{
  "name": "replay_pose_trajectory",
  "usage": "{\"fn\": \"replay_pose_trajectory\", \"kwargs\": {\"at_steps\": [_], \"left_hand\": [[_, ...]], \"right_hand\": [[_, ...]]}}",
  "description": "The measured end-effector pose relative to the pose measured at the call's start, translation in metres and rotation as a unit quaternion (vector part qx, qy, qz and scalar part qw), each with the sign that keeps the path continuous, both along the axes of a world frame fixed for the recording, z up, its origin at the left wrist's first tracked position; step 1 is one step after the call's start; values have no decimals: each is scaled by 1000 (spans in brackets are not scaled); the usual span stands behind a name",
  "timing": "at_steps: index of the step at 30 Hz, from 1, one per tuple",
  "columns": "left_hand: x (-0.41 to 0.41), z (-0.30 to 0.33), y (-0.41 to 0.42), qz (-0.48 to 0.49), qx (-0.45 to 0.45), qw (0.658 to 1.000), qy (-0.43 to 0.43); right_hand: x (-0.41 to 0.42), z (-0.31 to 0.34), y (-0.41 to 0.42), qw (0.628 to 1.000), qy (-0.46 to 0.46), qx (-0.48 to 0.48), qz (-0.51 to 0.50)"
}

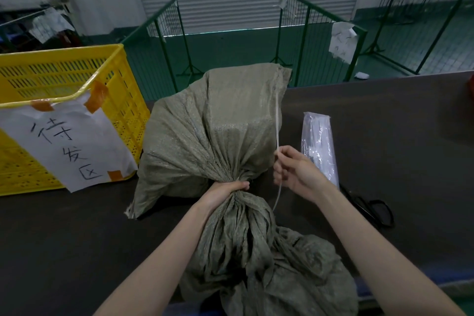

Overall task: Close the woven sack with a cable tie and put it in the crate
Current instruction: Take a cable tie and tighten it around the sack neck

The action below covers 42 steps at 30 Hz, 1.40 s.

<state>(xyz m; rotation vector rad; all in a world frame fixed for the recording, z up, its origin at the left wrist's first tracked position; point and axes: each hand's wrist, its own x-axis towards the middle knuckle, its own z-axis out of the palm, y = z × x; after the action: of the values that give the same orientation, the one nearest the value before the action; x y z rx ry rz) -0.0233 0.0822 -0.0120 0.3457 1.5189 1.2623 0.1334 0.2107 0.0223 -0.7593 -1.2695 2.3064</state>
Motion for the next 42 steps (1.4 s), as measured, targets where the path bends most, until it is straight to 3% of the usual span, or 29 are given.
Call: {"fn": "replay_pose_trajectory", "kwargs": {"at_steps": [3,6,8,10,12,21,27,31,34,38,40,42], "left_hand": [[0,-2,1,-10,10,1000,-20],[0,-2,2,-13,18,998,-51],[1,-1,3,-8,20,998,-61],[1,-2,4,1,21,998,-63],[2,-1,4,4,23,998,-60],[3,-3,2,20,14,998,-50],[8,3,0,33,9,998,60],[8,7,-5,-3,0,989,149],[5,9,-9,-35,-93,961,258],[0,16,-15,-104,-173,878,435],[-8,21,-25,-107,-179,865,456],[-19,23,-35,-106,-162,892,409]], "right_hand": [[18,0,11,998,9,42,56],[28,-6,22,982,-78,116,125],[29,-11,27,940,-199,208,182],[26,-18,32,874,-310,301,222],[23,-25,38,820,-376,363,233],[10,-22,51,684,-473,507,227],[-6,-5,30,757,-362,468,278],[-18,-4,14,773,-325,474,267],[-28,-4,5,770,-326,493,240],[-44,-6,-9,745,-353,527,205],[-51,-4,-19,709,-386,558,189],[-54,-3,-25,676,-413,586,168]]}}
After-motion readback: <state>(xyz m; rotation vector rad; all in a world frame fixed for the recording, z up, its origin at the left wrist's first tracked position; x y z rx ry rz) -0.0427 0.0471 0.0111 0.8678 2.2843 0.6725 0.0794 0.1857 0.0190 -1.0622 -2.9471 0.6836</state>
